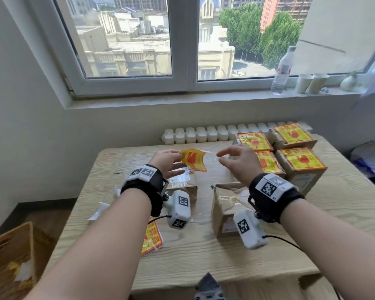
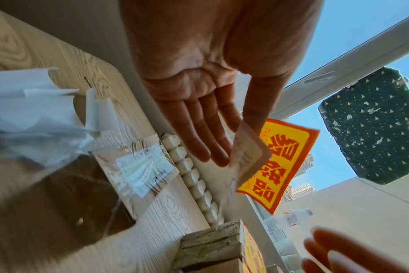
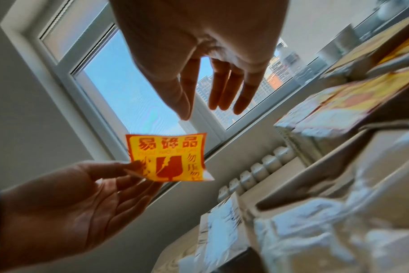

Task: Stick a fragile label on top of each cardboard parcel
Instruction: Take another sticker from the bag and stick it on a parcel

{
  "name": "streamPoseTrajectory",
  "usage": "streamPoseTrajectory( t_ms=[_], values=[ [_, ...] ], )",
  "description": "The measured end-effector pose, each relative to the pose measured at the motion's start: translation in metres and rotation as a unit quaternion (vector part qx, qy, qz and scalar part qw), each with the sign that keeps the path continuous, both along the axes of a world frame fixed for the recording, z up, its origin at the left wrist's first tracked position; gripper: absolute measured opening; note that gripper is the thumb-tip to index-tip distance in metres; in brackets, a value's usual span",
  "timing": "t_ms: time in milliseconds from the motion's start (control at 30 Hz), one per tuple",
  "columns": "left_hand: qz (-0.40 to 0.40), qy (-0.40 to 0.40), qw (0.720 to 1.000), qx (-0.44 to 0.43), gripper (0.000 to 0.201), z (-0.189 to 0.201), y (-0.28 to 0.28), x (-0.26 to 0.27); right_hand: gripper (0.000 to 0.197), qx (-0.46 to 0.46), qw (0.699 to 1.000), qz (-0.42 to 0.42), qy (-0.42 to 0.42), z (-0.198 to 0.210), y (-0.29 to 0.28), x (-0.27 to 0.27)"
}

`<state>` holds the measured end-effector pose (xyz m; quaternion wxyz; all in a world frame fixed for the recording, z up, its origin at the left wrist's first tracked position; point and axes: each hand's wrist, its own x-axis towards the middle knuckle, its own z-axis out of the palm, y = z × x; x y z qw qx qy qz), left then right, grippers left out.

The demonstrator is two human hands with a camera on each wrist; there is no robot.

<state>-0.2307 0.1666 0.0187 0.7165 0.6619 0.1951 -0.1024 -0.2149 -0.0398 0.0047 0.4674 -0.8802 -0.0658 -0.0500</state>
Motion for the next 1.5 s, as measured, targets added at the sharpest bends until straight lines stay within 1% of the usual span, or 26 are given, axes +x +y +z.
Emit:
streamPoseTrajectory(
  t_ms=[133, 233, 267, 333, 400, 467, 500, 567, 633, 733, 867, 900, 1000, 1067, 1200, 1300, 1400, 1500],
  values=[
    [0.008, -0.002, 1.000, -0.001, 0.006, 0.002, -0.033, -0.002, 0.012, 0.058, 0.996, -0.002, 0.065, -0.003, -0.042, 0.004],
    [0.025, -0.014, 1.000, 0.006, 0.006, 0.004, -0.053, -0.005, 0.014, 0.076, 0.994, 0.028, 0.068, 0.000, -0.059, 0.000],
    [0.029, -0.018, 0.999, 0.007, 0.006, 0.005, -0.059, -0.006, 0.011, 0.090, 0.993, 0.031, 0.066, 0.002, -0.063, -0.003],
    [0.033, -0.020, 0.999, 0.005, 0.007, 0.004, -0.069, -0.009, 0.007, 0.125, 0.989, 0.019, 0.076, 0.003, -0.071, -0.006],
    [0.033, -0.014, 0.999, 0.005, 0.005, 0.001, -0.079, -0.013, 0.010, 0.136, 0.987, 0.007, 0.085, 0.001, -0.079, -0.007],
    [0.031, -0.006, 0.999, 0.006, 0.005, -0.004, -0.087, -0.017, 0.013, 0.118, 0.989, 0.006, 0.084, -0.002, -0.086, -0.007],
    [0.032, -0.004, 0.999, 0.008, 0.009, -0.006, -0.091, -0.020, 0.015, 0.106, 0.991, 0.001, 0.079, -0.004, -0.089, -0.007],
    [0.040, -0.008, 0.999, 0.026, 0.023, -0.013, -0.098, -0.023, 0.020, 0.081, 0.993, -0.023, 0.077, -0.010, -0.094, -0.006],
    [0.046, -0.016, 0.997, 0.065, 0.030, -0.020, -0.103, -0.026, 0.019, 0.069, 0.993, -0.033, 0.095, -0.018, -0.099, -0.006],
    [0.035, -0.022, 0.991, 0.131, 0.020, -0.029, -0.109, -0.030, 0.021, 0.075, 0.989, -0.006, 0.129, -0.032, -0.103, -0.008],
    [0.002, -0.019, 0.989, 0.145, 0.017, -0.046, -0.115, -0.035, 0.026, 0.054, 0.987, 0.024, 0.151, -0.045, -0.105, -0.015],
    [-0.001, -0.019, 0.989, 0.147, 0.018, -0.050, -0.115, -0.037, 0.027, 0.048, 0.985, 0.032, 0.163, -0.047, -0.106, -0.016],
    [-0.008, -0.009, 0.988, 0.152, 0.029, -0.058, -0.114, -0.043, 0.036, 0.026, 0.981, 0.045, 0.189, -0.053, -0.107, -0.021],
    [-0.006, -0.005, 0.987, 0.158, 0.033, -0.063, -0.114, -0.044, 0.039, 0.021, 0.978, 0.050, 0.200, -0.056, -0.107, -0.023],
    [-0.005, 0.006, 0.985, 0.173, 0.034, -0.068, -0.114, -0.042, 0.040, 0.010, 0.980, 0.038, 0.196, -0.061, -0.105, -0.025],
    [-0.015, 0.007, 0.978, 0.209, 0.037, -0.069, -0.115, -0.040, 0.038, -0.004, 0.982, 0.034, 0.186, -0.059, -0.104, -0.024],
    [-0.018, 0.006, 0.969, 0.245, 0.035, -0.072, -0.115, -0.037, 0.037, -0.030, 0.984, 0.031, 0.171, -0.059, -0.104, -0.023],
    [-0.025, 0.006, 0.964, 0.265, 0.033, -0.074, -0.113, -0.035, 0.038, -0.033, 0.985, 0.032, 0.168, -0.060, -0.103, -0.023]
  ],
)
